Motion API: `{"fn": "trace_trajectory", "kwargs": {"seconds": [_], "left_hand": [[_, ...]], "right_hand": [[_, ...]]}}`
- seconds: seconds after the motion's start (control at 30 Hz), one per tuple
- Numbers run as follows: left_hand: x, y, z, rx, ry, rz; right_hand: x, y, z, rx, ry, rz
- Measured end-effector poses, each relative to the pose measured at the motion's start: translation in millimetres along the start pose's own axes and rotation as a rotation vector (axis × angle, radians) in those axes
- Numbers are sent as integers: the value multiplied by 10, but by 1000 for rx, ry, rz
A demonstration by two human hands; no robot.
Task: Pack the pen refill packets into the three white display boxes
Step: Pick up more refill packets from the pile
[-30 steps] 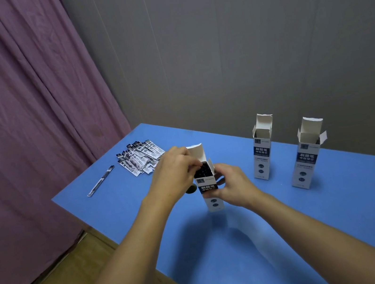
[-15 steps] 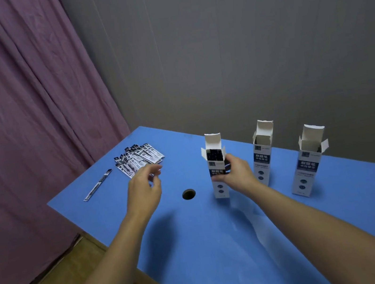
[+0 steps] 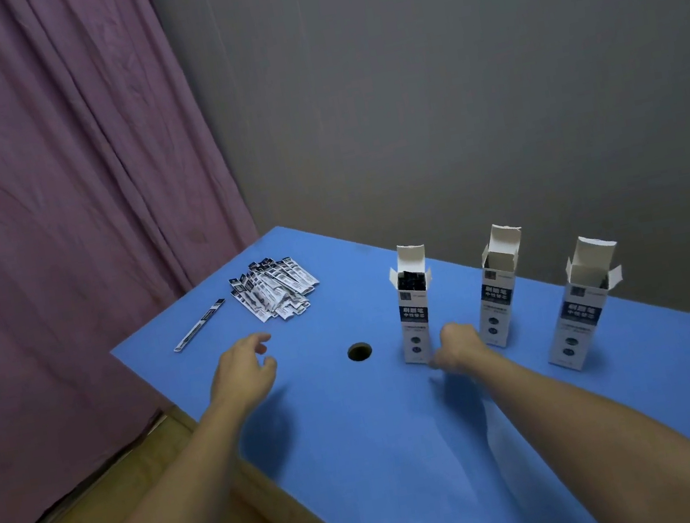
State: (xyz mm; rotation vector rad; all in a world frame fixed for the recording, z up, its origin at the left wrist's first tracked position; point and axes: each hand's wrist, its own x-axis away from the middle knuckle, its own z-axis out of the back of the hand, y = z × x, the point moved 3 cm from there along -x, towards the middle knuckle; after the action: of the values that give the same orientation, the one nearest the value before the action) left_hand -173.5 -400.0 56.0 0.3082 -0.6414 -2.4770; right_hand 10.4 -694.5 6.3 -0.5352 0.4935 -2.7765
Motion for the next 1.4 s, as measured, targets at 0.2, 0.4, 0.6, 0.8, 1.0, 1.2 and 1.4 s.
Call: {"fn": "trace_trajectory", "kwargs": {"seconds": [0.2, 0.4, 0.6, 0.8, 1.0, 1.2, 1.4], "left_hand": [[253, -187, 38, -5, -25, 115], [489, -348, 286, -106, -10, 122], [605, -764, 674, -178, 9, 147], [430, -1316, 1027, -170, 80, 217], [86, -1998, 1254, -165, 52, 249], [-326, -2634, 1474, -112, 33, 293], [-759, -2841, 1357, -90, -13, 264]], "right_hand": [[221, -219, -117, 180, -145, 165], [390, -811, -154, 272, -94, 399], [536, -1462, -355, 295, -108, 502], [477, -2184, -571, 323, -119, 550], [242, -2930, -821, 351, -108, 530], [9, -3448, -936, 366, -63, 423], [-183, -3711, -1049, 440, -48, 374]]}}
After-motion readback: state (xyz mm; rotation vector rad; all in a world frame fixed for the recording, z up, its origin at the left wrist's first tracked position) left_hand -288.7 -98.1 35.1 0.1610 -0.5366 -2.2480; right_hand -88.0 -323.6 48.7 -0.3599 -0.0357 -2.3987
